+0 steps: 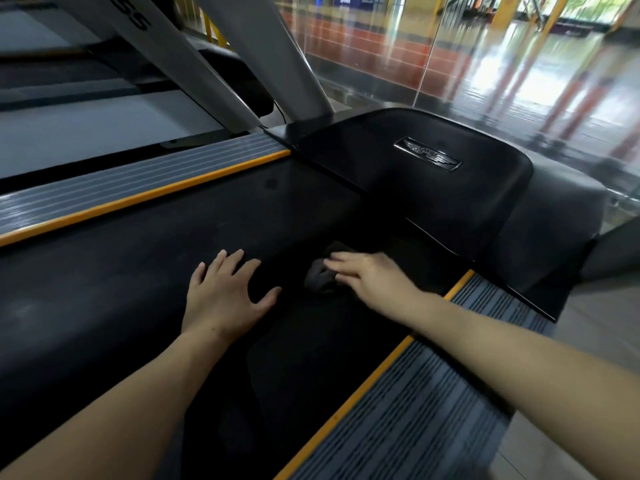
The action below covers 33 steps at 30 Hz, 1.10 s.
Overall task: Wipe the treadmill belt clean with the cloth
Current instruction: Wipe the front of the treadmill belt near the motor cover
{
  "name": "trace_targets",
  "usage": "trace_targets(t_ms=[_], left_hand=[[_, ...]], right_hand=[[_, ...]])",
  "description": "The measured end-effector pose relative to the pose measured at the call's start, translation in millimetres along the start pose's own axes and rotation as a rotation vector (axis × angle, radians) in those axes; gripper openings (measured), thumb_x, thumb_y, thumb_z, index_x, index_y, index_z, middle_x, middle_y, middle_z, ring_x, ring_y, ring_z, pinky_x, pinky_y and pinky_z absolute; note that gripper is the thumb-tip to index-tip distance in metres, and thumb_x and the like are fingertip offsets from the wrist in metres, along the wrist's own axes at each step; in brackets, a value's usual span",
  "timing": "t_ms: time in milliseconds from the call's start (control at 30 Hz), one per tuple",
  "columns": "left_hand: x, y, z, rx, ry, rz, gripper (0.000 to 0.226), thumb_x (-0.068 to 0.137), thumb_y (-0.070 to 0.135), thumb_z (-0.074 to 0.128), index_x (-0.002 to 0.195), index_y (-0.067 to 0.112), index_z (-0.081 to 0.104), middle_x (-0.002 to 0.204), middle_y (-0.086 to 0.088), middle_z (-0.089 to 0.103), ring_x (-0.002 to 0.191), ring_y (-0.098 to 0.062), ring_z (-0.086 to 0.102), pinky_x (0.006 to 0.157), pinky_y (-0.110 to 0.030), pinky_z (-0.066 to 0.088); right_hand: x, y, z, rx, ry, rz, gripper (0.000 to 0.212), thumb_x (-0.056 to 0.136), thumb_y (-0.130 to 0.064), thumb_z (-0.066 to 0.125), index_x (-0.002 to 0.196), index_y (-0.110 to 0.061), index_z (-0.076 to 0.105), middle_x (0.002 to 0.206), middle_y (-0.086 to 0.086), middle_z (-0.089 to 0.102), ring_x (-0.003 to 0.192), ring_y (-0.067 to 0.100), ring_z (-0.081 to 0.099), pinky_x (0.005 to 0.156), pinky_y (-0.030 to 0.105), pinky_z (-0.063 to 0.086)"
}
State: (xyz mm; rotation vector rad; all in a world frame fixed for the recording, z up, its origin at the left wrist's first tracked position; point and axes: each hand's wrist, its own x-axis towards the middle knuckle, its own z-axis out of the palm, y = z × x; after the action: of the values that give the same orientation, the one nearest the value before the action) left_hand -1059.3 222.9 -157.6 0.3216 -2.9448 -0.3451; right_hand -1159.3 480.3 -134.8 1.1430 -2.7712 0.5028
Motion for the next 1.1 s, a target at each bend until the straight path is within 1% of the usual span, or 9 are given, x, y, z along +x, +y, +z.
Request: trace_targets(t_ms=[67, 167, 233, 367, 533, 633, 833, 967, 1100], left_hand=[[1, 0, 1, 0.003, 0.004, -0.004, 0.076, 0.086, 0.081, 0.038, 0.15, 0.039, 0.041, 0.164, 0.006, 0.031, 0.156, -0.017, 0.013, 0.127, -0.046, 0.011], [1, 0, 1, -0.003, 0.005, -0.007, 0.075, 0.086, 0.079, 0.039, 0.149, 0.039, 0.043, 0.164, 0.006, 0.032, 0.156, -0.017, 0.015, 0.127, -0.046, 0.011], [-1, 0, 1, -0.001, 0.008, 0.004, 0.072, 0.087, 0.077, 0.041, 0.148, 0.039, 0.044, 0.163, 0.006, 0.033, 0.155, -0.017, 0.016, 0.127, -0.046, 0.011], [-4, 1, -2, 0.039, 0.044, 0.079, 0.065, 0.089, 0.074, 0.041, 0.143, 0.039, 0.053, 0.156, 0.008, 0.043, 0.149, -0.016, 0.028, 0.124, -0.044, 0.017], [-6, 2, -3, 0.082, 0.061, 0.145, 0.066, 0.09, 0.072, 0.033, 0.138, 0.036, 0.059, 0.144, 0.011, 0.052, 0.138, -0.016, 0.04, 0.115, -0.041, 0.03], [-4, 0, -5, 0.072, 0.021, 0.144, 0.061, 0.093, 0.069, 0.038, 0.144, 0.039, 0.053, 0.149, 0.013, 0.047, 0.141, -0.014, 0.037, 0.115, -0.04, 0.033], [-8, 4, -21, 0.104, -0.154, 0.152, 0.068, 0.095, 0.069, 0.035, 0.155, 0.038, 0.036, 0.162, 0.009, 0.03, 0.15, -0.016, 0.024, 0.121, -0.04, 0.027], [-29, 21, -29, 0.155, -0.19, 0.169, 0.086, 0.085, 0.086, 0.027, 0.156, 0.037, 0.033, 0.163, 0.004, 0.023, 0.151, -0.023, 0.013, 0.124, -0.046, 0.019], [-49, 33, -35, 0.114, -0.259, 0.112, 0.103, 0.073, 0.098, 0.026, 0.157, 0.039, 0.026, 0.164, 0.003, 0.017, 0.15, -0.027, 0.014, 0.12, -0.05, 0.023]], right_hand=[[13, 39, -14, -0.088, 0.114, 0.103, 0.029, 0.096, -0.012, 0.058, 0.122, -0.017, 0.068, 0.142, 0.01, 0.055, 0.121, 0.023, 0.058, 0.104, 0.032, 0.04], [18, 74, -25, -0.116, 0.135, 0.445, 0.033, 0.097, -0.024, 0.059, 0.129, -0.029, 0.063, 0.144, -0.003, 0.054, 0.132, 0.021, 0.05, 0.109, 0.029, 0.033], [13, 69, -21, -0.112, 0.148, 0.471, 0.035, 0.097, -0.026, 0.057, 0.132, -0.029, 0.061, 0.144, -0.003, 0.053, 0.134, 0.02, 0.047, 0.11, 0.028, 0.032], [-6, 22, -2, -0.079, 0.04, 0.192, 0.038, 0.098, -0.023, 0.057, 0.135, -0.026, 0.06, 0.146, -0.002, 0.052, 0.135, 0.02, 0.046, 0.114, 0.036, 0.034], [-16, 25, 0, -0.137, -0.041, -0.068, 0.038, 0.095, -0.018, 0.063, 0.132, -0.025, 0.063, 0.144, -0.003, 0.053, 0.132, 0.011, 0.048, 0.11, 0.016, 0.032], [8, 65, -13, -0.175, 0.129, 0.185, 0.035, 0.094, -0.01, 0.062, 0.129, -0.013, 0.064, 0.142, 0.008, 0.055, 0.129, 0.021, 0.052, 0.101, 0.01, 0.032], [16, 60, -20, -0.008, 0.193, 0.534, 0.033, 0.097, -0.021, 0.058, 0.129, -0.026, 0.064, 0.14, 0.001, 0.058, 0.131, 0.025, 0.05, 0.106, 0.031, 0.036], [5, -9, -1, 0.141, 0.059, 0.319, 0.034, 0.093, -0.022, 0.064, 0.127, -0.024, 0.067, 0.139, -0.001, 0.059, 0.132, 0.019, 0.05, 0.112, 0.024, 0.032], [-19, -29, 11, 0.224, -0.01, 0.097, 0.034, 0.094, -0.01, 0.064, 0.125, -0.021, 0.067, 0.14, 0.001, 0.056, 0.131, 0.015, 0.05, 0.103, 0.002, 0.027]])
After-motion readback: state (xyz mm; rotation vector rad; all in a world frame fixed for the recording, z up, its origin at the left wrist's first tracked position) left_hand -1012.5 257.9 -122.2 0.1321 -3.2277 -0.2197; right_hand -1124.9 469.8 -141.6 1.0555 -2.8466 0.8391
